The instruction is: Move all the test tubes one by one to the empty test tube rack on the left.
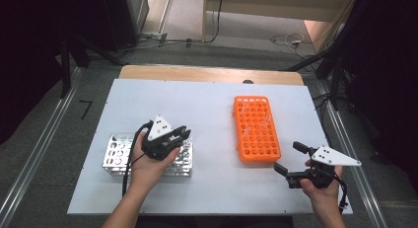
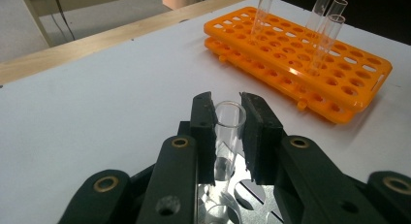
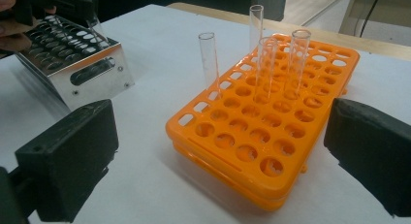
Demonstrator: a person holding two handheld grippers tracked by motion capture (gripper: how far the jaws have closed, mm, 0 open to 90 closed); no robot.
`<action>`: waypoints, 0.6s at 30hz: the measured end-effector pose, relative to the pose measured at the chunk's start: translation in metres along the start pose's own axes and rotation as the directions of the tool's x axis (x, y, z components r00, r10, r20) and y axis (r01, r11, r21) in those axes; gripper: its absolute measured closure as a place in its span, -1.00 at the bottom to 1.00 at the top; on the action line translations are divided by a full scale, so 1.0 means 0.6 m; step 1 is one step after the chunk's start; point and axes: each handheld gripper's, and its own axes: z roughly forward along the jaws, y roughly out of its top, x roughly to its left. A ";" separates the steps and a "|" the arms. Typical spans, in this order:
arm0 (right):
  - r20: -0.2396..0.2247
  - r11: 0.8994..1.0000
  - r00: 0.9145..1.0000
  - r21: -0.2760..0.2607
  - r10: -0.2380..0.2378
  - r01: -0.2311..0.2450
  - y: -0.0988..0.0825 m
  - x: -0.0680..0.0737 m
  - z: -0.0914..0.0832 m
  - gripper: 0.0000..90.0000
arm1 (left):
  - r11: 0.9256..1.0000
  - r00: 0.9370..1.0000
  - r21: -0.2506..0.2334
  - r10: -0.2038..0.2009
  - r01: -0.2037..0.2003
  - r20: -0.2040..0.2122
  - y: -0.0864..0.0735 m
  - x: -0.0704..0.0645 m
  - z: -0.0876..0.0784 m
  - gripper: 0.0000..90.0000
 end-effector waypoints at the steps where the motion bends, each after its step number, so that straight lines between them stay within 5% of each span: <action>1: 0.001 1.000 1.000 0.001 0.000 0.000 0.000 0.000 0.000 -1.00 | 1.000 1.000 0.008 -0.003 0.003 0.002 0.000 0.001 0.001 0.69; 18: -0.002 1.000 1.000 0.008 -0.002 0.002 -0.001 0.001 0.003 -1.00 | 0.994 0.999 0.103 -0.029 0.026 0.024 -0.001 0.006 0.015 0.66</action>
